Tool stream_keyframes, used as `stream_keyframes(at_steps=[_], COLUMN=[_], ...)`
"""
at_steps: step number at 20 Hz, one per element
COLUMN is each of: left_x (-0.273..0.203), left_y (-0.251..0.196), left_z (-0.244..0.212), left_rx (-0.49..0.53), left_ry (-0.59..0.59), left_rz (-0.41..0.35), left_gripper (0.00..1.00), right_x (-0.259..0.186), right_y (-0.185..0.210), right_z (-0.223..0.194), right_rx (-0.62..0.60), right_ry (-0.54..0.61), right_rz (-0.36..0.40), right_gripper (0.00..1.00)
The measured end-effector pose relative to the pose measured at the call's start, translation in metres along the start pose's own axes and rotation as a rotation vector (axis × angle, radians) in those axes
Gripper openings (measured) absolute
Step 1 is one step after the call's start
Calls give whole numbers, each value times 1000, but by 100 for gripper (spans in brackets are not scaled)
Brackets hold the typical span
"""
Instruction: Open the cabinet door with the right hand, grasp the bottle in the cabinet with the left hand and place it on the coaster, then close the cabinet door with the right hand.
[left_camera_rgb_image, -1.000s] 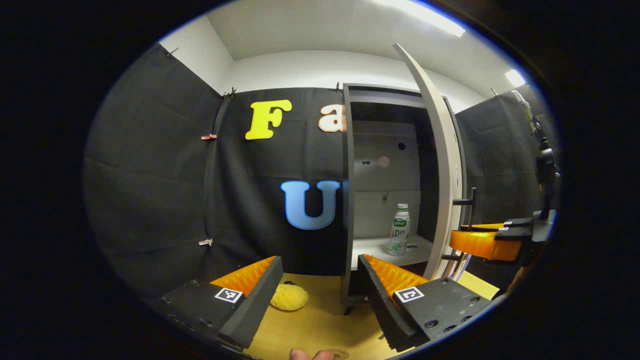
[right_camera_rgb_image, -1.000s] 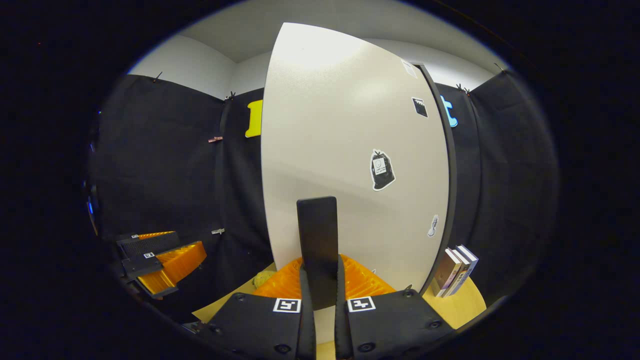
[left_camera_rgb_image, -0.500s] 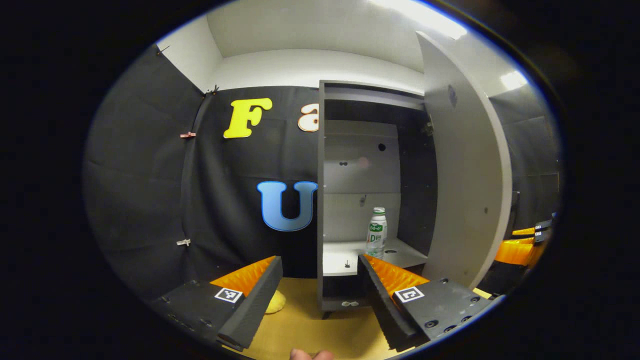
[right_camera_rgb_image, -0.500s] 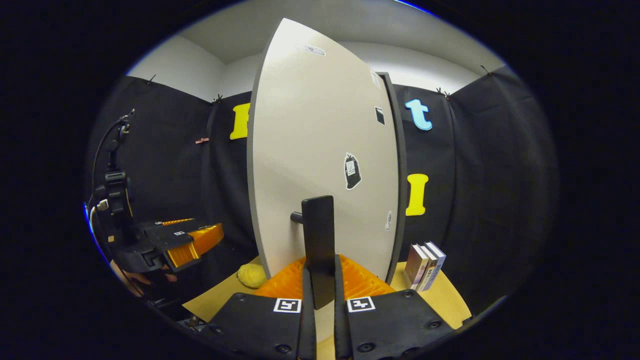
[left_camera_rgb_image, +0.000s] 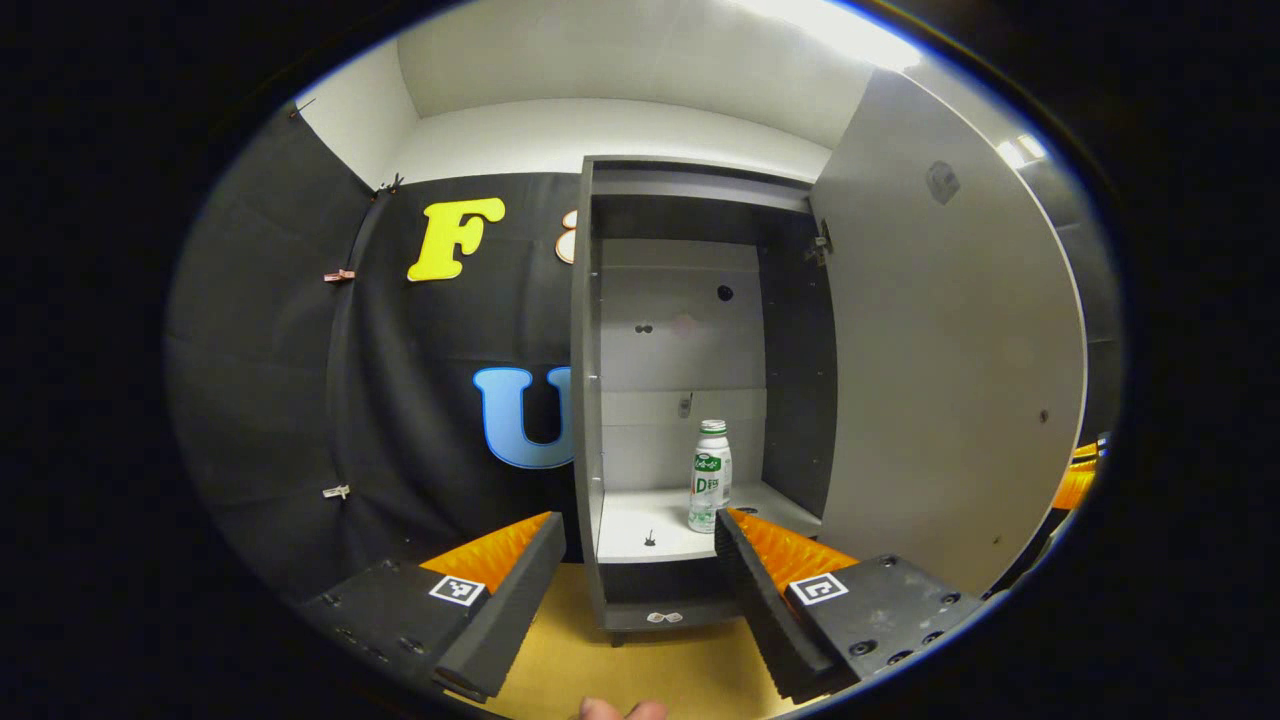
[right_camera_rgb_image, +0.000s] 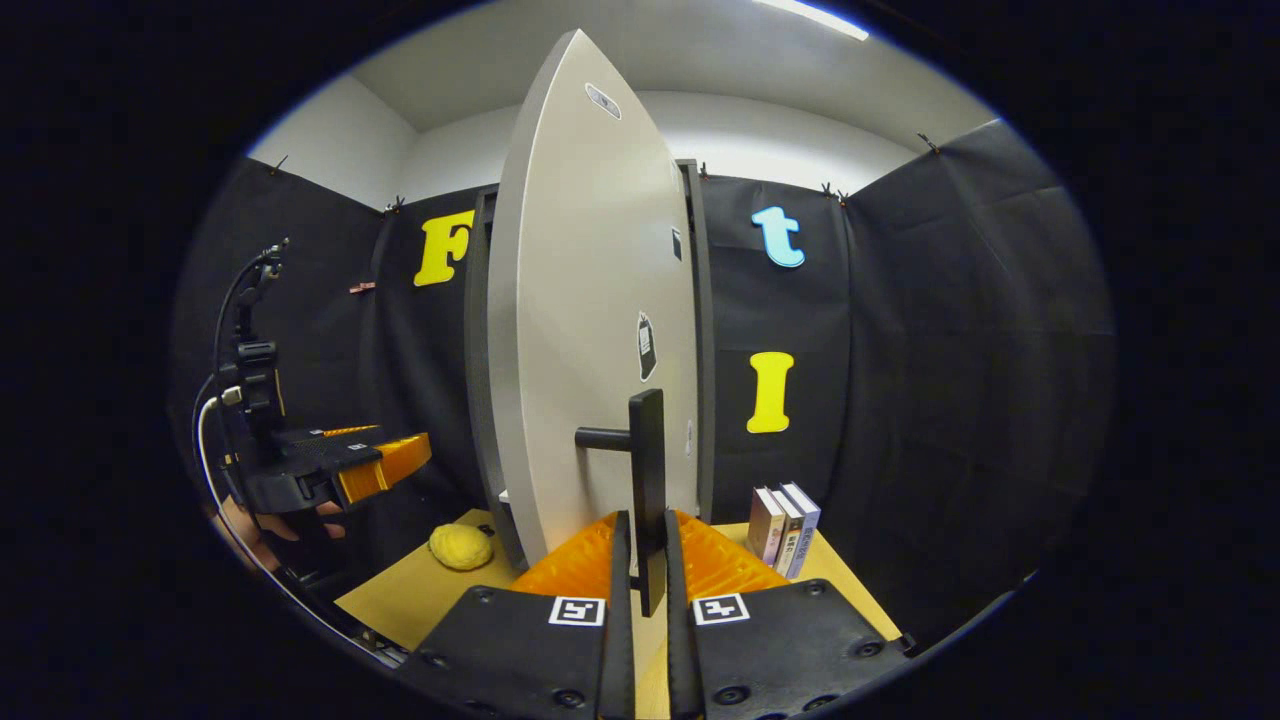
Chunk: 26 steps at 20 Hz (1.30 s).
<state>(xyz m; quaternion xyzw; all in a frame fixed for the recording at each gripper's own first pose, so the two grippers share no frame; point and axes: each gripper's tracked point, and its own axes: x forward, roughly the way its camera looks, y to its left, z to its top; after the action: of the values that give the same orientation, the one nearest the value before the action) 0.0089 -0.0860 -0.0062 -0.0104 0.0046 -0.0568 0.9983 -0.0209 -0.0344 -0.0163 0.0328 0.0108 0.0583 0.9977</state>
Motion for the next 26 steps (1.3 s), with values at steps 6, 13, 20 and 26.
stream_keyframes(at_steps=[6, 13, 20, 26], left_x=[12, 23, 55, 105], left_y=[-30, -59, -84, -104], left_z=[0, 1, -2, -9], left_rx=[9, 11, 26, 13], left_ry=[5, 6, 6, 15], left_rz=[-30, -58, -82, -93], left_gripper=[92, 94, 92, 92], right_x=[-22, -23, -44, -58], right_y=[-62, -80, -95, -138], right_z=[2, 5, 23, 31], right_rx=[-11, -13, 28, 53], right_ry=[-8, -15, -53, -108], right_rz=[-24, -9, -13, -89], right_gripper=[14, 12, 30, 100])
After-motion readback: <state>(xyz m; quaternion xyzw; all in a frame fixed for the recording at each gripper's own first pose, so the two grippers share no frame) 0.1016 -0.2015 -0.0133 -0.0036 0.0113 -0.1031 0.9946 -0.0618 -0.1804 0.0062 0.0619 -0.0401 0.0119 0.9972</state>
